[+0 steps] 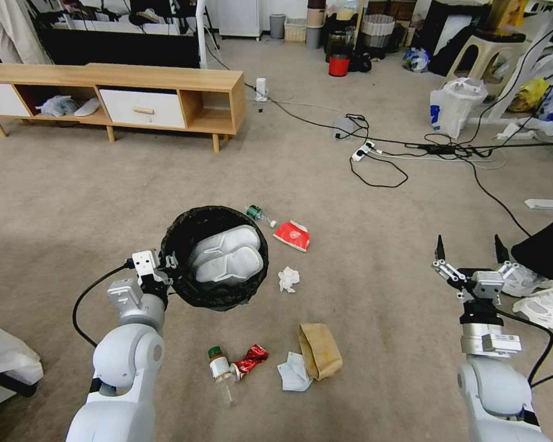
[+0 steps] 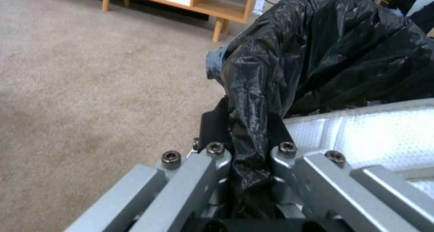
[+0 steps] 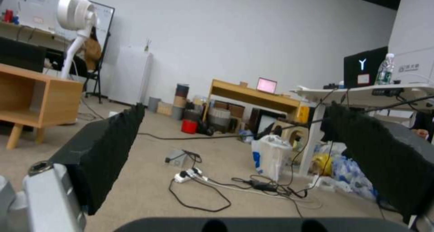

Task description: Pick up the trash bin and place the garbage on the floor into it.

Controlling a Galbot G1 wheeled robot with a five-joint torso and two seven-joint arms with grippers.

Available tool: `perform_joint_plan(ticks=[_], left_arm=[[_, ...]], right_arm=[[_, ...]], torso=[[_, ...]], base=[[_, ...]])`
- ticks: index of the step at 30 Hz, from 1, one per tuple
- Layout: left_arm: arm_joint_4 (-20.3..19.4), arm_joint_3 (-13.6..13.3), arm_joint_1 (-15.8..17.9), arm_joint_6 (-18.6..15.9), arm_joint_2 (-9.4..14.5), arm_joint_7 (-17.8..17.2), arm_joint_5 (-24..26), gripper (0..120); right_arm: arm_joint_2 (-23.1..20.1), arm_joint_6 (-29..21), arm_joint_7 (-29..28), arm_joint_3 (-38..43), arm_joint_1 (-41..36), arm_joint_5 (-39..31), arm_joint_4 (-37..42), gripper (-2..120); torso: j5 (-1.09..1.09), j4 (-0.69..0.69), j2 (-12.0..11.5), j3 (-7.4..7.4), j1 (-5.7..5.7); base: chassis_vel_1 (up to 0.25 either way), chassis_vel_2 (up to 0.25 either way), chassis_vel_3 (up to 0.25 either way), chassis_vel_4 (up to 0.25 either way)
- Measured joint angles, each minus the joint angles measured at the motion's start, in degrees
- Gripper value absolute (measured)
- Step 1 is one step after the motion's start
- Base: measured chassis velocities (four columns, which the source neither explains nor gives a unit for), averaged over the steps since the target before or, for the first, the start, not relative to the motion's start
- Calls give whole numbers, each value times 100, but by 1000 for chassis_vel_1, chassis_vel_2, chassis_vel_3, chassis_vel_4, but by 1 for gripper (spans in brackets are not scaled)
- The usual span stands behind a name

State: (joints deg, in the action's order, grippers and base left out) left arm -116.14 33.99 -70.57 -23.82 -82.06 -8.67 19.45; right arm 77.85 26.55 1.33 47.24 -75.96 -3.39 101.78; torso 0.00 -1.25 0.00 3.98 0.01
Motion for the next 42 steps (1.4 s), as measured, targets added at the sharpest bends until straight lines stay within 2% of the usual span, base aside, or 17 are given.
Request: perform_joint_plan(ticks=[7,9,10,12,13,15,16,18,19,20,21,22,25,26,27,33,42], left_arm=[[55,-4,45,-8,11,-9,12,5],[78,-15,76,-21,16,-23,27,5],[78,-15,76,-21,16,-23,27,5],[82,-23,105,-25,29,-25,37,5],[82,-23,105,-25,29,-25,37,5],[45,-49,132,-51,86,-36,98,5],[45,-49,132,-51,86,-36,98,5],[35,-127,218,-94,147,-58,157,5],[35,-127,218,-94,147,-58,157,5],[42,-187,284,-125,175,-78,193,5],[63,-290,378,-179,210,-98,257,5],[63,-290,378,-179,210,-98,257,5],[66,-308,396,-243,239,-104,323,5],[66,-308,396,-243,239,-104,323,5],[66,-286,391,-264,242,-139,357,5],[67,-243,380,-477,245,-235,576,5],[40,-210,346,-611,245,-316,740,5]], right_arm=[[3,-57,-21,-16,20,13,-58,100],[-45,-476,-235,-99,-14,-91,17,100],[-45,-476,-235,-99,-14,-91,17,100],[-171,-953,-545,-254,-17,-409,152,100],[-171,-953,-545,-254,-17,-409,152,100],[-478,-1634,-1078,-547,35,-1154,392,100],[-478,-1634,-1078,-547,35,-1154,392,100],[-921,-2359,-1538,-766,78,-1927,642,100],[-921,-2359,-1538,-766,78,-1927,642,100],[-1221,-2705,-1738,-843,79,-2272,766,100],[-1797,-3288,-2152,-1020,101,-2809,987,100],[-1797,-3288,-2152,-1020,101,-2809,987,100],[-2477,-3925,-2701,-1618,314,-3601,1168,100],[-2477,-3925,-2701,-1618,314,-3601,1168,100],[-2625,-4172,-2838,-1836,418,-3933,1236,100],[-2849,-4724,-2738,-2536,875,-4840,1264,100],[-2712,-5156,-2560,-3428,1514,-5285,1061,100]], torso=[[0,0,0,0,0],[0,0,0,1,0],[0,0,0,1,0],[0,-1,0,1,0],[0,-1,0,1,0],[1,1,0,1,0],[1,1,0,1,0],[1,4,0,1,0],[1,4,0,1,0],[3,2,0,1,0],[-4,-5,0,0,0],[-4,-5,0,0,0],[2,-1,0,1,0],[2,-1,0,1,0],[-2,4,0,1,0],[0,-3,0,1,0],[-1,1,0,1,0]], base=[[0,0,0,0],[0,0,0,0],[0,0,0,0],[0,0,0,0],[0,0,0,0],[0,0,0,0],[0,0,0,0],[0,0,0,0],[0,0,0,0],[0,0,0,0],[0,0,0,0],[0,0,0,0],[0,0,0,0],[0,0,0,0],[0,0,0,0],[0,0,0,0],[0,0,0,0]])
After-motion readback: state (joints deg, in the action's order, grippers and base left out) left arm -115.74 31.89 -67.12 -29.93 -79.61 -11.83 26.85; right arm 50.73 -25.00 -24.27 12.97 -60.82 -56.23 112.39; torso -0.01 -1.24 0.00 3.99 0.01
